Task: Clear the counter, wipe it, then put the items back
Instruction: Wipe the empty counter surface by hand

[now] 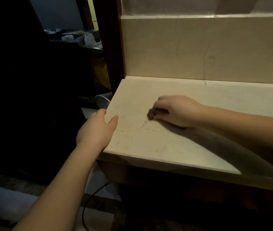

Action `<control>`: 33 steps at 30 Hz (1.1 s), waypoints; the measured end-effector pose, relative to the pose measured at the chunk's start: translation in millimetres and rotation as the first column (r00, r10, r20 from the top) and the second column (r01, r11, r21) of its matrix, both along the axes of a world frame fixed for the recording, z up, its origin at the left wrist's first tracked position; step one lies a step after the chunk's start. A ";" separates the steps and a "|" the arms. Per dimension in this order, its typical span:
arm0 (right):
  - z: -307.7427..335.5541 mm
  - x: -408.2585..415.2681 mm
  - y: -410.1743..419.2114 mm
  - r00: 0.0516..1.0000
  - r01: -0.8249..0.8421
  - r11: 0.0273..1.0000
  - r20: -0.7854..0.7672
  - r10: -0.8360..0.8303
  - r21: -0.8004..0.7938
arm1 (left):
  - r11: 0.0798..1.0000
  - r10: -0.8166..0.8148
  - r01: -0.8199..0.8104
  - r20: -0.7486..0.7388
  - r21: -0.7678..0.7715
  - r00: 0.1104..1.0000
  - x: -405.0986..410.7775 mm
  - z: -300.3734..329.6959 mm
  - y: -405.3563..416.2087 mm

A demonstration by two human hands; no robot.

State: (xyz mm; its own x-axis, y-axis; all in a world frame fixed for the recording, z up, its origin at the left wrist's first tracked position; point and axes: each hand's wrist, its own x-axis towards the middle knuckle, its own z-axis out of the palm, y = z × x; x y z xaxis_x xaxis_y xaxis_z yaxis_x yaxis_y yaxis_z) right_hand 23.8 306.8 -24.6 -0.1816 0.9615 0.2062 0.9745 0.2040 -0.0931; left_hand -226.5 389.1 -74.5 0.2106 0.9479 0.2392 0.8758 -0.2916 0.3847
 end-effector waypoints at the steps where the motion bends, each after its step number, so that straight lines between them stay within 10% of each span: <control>1: -2.2 -9.1 -15.3 0.995 -0.096 0.995 -0.018 0.096 0.015 | 1.000 -0.006 0.006 0.005 -0.009 1.000 0.0 0.9 -0.4; 4: -3.9 -15.7 -34.5 0.985 -0.170 0.985 -0.019 0.170 -0.021 | 1.000 -0.005 0.005 0.000 -0.012 1.000 0.2 2.2 -1.4; 11: 6.5 38.7 46.3 0.968 0.250 0.967 0.015 -0.249 -0.049 | 1.000 -0.007 0.007 0.004 0.001 1.000 0.3 2.1 -2.6; 18: -10.3 15.6 13.0 0.998 -0.038 0.999 -0.056 0.037 -0.010 | 1.000 -0.010 0.010 0.013 0.019 1.000 -0.4 -2.4 -0.1; 24: 7.3 74.0 59.1 0.919 0.395 0.918 0.013 -0.394 -0.035 | 1.000 -0.019 0.019 0.014 0.003 1.000 -1.1 -1.3 0.4; 33: -3.5 51.9 50.6 0.976 0.210 0.976 -0.040 -0.212 -0.050 | 1.000 -0.026 0.026 0.048 -0.002 0.998 -1.8 -1.5 0.3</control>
